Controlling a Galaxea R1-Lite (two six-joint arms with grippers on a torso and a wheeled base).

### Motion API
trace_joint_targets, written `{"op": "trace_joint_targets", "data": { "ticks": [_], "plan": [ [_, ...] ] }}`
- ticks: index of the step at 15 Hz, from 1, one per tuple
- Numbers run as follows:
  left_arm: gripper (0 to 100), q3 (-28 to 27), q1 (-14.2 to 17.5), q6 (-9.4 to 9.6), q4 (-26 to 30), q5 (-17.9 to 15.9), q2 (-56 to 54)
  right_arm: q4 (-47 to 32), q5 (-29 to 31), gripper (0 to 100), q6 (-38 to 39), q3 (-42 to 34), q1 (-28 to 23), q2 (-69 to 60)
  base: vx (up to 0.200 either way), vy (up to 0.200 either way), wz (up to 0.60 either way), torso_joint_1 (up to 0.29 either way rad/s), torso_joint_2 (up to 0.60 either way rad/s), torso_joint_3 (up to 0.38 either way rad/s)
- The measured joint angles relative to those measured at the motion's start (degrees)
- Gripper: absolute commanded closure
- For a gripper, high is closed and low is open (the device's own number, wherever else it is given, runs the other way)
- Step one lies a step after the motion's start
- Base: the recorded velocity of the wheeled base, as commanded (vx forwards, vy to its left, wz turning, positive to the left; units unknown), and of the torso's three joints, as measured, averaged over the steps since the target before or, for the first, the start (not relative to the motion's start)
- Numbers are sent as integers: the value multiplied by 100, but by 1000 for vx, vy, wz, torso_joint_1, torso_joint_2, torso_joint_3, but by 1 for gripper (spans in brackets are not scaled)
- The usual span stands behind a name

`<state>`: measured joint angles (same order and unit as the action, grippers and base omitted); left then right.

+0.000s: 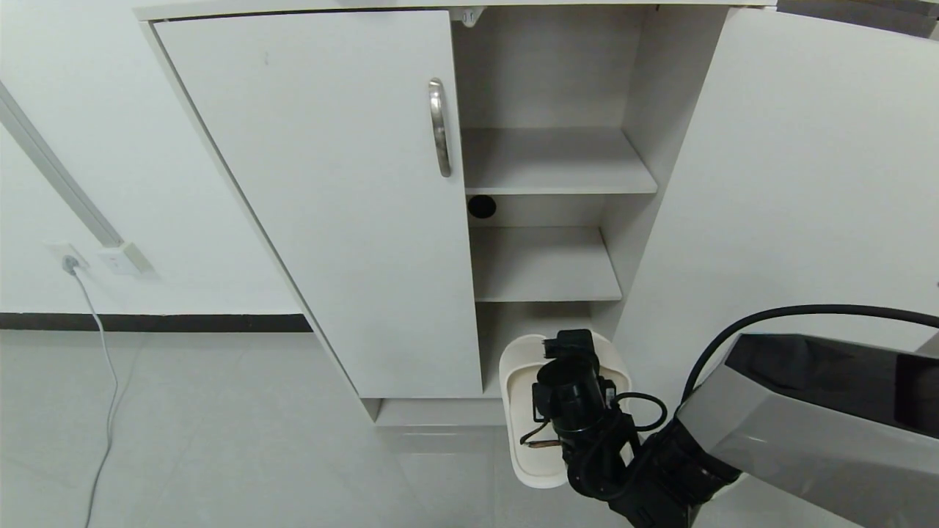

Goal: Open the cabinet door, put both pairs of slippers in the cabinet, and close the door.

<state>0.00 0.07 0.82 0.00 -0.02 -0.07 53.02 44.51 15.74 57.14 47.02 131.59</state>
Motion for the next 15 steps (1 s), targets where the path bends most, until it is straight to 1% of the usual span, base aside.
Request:
{"op": "trace_joint_targets", "data": {
  "ticks": [2,4,5,6,7,12,15],
  "plan": [
    [100,0,0,-2,0,0,0,521,27,100,-180,-28,-2,83,0,0,0,0,0,0],
    [100,0,0,-4,0,2,0,1765,27,100,-652,-138,-17,194,0,0,0,0,0,0],
    [100,0,0,-4,0,2,0,2439,27,100,-1013,-185,-46,297,0,0,0,0,0,0],
    [100,0,0,-4,0,2,0,2923,18,100,-1371,-221,-96,425,0,0,0,0,0,0],
    [100,0,0,-6,0,2,0,3087,13,100,-1501,-243,-146,532,0,0,0,0,0,0],
    [100,0,0,-11,0,2,0,3104,7,100,-1520,-262,-193,725,0,0,0,0,0,0],
    [100,0,0,-38,0,7,0,3120,7,100,-1523,-262,-193,747,200,0,0,-2,4,4]
  ]
}}
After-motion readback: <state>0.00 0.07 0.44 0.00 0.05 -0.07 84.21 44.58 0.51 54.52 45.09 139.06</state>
